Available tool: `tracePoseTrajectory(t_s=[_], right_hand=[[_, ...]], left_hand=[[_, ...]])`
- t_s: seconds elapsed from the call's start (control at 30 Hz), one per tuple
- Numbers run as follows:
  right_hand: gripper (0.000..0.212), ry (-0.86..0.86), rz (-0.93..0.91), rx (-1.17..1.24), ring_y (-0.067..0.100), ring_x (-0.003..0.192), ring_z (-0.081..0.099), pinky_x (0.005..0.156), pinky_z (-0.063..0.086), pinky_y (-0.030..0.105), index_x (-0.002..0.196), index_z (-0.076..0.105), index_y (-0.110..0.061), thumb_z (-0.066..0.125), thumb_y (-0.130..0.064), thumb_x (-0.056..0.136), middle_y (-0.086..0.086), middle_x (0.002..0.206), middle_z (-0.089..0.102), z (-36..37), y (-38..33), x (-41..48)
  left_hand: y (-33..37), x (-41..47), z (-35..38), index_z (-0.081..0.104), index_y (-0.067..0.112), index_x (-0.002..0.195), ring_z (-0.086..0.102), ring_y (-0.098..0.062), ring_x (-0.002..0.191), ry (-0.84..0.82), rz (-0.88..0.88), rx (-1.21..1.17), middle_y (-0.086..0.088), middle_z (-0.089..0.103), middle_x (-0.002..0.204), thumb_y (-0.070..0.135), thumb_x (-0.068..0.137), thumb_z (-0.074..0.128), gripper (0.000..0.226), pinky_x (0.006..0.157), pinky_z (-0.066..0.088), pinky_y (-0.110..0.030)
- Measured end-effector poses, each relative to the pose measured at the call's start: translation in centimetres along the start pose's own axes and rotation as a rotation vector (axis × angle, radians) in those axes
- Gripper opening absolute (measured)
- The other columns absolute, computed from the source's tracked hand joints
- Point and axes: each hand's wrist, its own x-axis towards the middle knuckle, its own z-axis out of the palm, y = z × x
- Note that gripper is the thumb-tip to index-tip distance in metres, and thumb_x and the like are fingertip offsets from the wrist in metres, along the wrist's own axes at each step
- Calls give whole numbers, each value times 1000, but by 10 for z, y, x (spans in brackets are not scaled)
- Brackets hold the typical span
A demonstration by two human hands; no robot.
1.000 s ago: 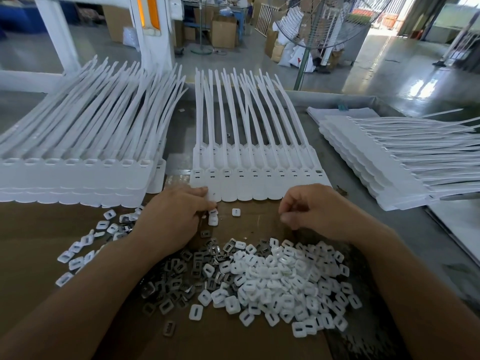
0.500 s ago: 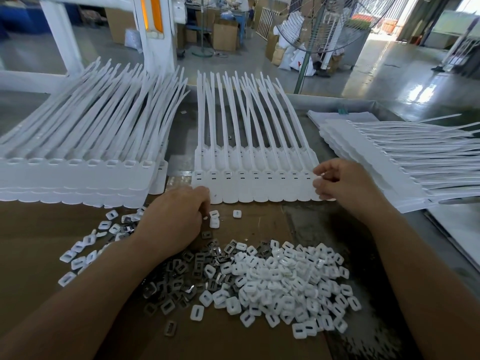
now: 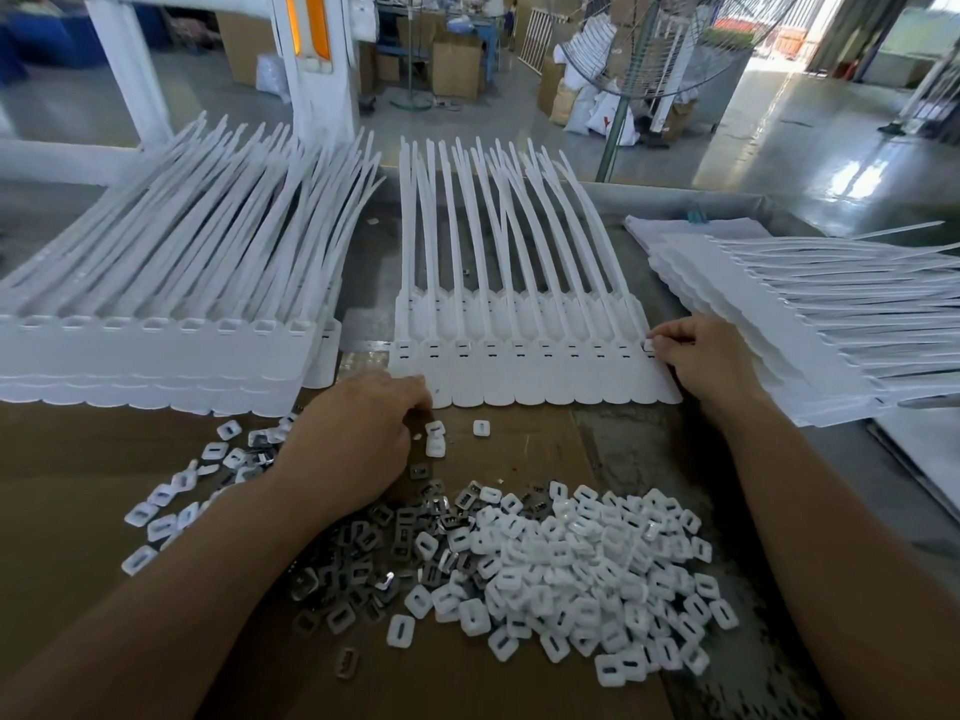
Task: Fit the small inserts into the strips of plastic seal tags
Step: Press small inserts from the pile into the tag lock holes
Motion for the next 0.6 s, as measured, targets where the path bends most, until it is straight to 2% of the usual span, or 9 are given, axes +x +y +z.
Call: tracePoseTrajectory(t_s=[0.17,0.3,0.47,0.6], right_hand=[[15,-57,-12,-82,14,91,52,81,38,27,98,67,-10,53,-10,91,-1,94,58,3,1,5],[11,-73,-41,-123,14,88,52,80,38,27,86,62,-15,55,-9,90,-1,90,59,2,0,6],[11,-11,-35,-12,12,87,56,87,44,28,90,68,-13,61,-6,85,-3,87,62,2,2,2],[18,-9,-18,31,9,86,57,85,43,24,96,70,-13,63,-3,82,-3,89,64,3,0,2]], left_hand=[[-1,2,1,61,24,105,53,-16,97,11,-1,-6,0,61,112,5,80,44,36,73,36,-22],[0,2,2,61,24,105,52,-16,96,21,5,1,-1,62,111,4,80,45,35,71,32,-22],[-1,1,1,61,23,106,53,-17,97,23,11,-1,-2,62,111,5,81,45,35,73,33,-21],[1,3,2,61,24,105,52,-15,95,21,12,2,-1,61,107,5,81,45,34,71,32,-22]])
